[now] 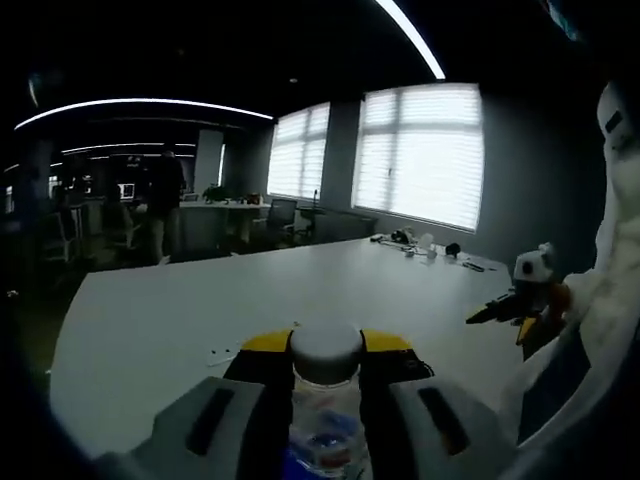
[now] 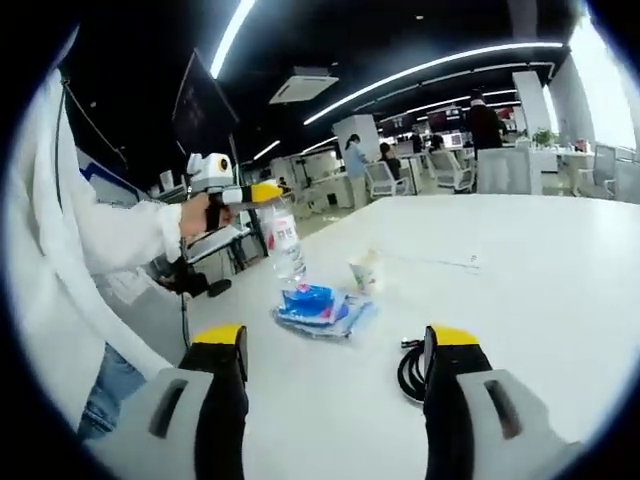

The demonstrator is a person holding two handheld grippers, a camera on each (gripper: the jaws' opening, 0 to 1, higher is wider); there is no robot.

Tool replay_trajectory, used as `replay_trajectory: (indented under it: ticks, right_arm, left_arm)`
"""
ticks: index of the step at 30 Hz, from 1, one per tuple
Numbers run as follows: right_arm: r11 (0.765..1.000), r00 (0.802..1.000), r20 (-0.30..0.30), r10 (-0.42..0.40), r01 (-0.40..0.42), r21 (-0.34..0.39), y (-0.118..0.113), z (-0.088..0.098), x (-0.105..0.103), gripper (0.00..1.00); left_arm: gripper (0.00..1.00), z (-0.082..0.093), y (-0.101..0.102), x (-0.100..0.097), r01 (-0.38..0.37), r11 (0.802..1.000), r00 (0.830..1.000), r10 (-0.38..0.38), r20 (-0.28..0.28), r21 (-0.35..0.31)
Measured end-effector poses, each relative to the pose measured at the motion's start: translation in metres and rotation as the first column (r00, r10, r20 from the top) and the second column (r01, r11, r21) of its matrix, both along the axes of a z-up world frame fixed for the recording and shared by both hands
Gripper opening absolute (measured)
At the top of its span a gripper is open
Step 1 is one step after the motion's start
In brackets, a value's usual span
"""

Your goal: Arrange the tabletop items into an orderly group along one side of the table until the central work area is clear of visible clutter.

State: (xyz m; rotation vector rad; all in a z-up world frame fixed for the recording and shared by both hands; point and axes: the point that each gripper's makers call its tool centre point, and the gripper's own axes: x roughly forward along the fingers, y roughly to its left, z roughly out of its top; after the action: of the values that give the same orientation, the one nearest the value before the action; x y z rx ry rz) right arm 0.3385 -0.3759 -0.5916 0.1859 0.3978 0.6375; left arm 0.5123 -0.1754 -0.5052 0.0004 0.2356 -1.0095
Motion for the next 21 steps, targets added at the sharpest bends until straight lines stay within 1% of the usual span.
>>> replay_trajectory:
  ticks: [4,8,10,13,15,17,19,21]
  right_arm:
    - [0.999,0.999,-0.020,-0.042,0.042,-0.003,-0.011,-0.007,-0.005,0.69]
    - [0.998,0.997,-0.031,-0.068,0.068,-0.009,-0.018,-0.008,-0.003,0.69]
    - [0.997,0.996,-0.032,-0.079,0.079,-0.006,-0.020,-0.006,0.000,0.69]
    - [0.997,0.996,-0.029,-0.083,0.083,-0.010,-0.020,-0.005,0.006,0.68]
    - [0.996,0.996,-0.036,-0.085,0.084,-0.009,-0.020,-0.007,0.009,0.67]
    - [0.996,0.995,-0.049,-0.086,0.086,-0.014,-0.021,-0.012,0.010,0.67]
    - [0.996,0.995,-0.056,-0.085,0.084,-0.018,-0.021,-0.014,0.011,0.66]
    - [0.996,0.994,-0.062,-0.086,0.085,-0.017,-0.022,-0.015,0.013,0.64]
  left_arm:
    - [0.22,-0.007,0.003,0.018,-0.020,1.000,1.000,0.020,0.006,0.016]
    - [0.22,-0.012,0.003,0.032,-0.023,1.000,1.000,0.023,0.009,0.020]
    - [0.22,-0.013,0.001,0.039,-0.026,0.999,0.999,0.026,0.025,0.020]
    - [0.22,-0.015,0.000,0.051,-0.035,0.999,0.998,0.033,0.061,0.037]
    - [0.22,-0.017,0.000,0.059,-0.042,0.998,0.997,0.039,0.072,0.042]
    - [0.22,-0.018,-0.001,0.064,-0.049,0.998,0.997,0.046,0.067,0.042]
    - [0.23,-0.024,0.001,0.074,-0.066,0.997,0.997,0.063,0.053,0.040]
    - [0.23,-0.028,0.000,0.079,-0.068,0.997,0.996,0.065,0.054,0.048]
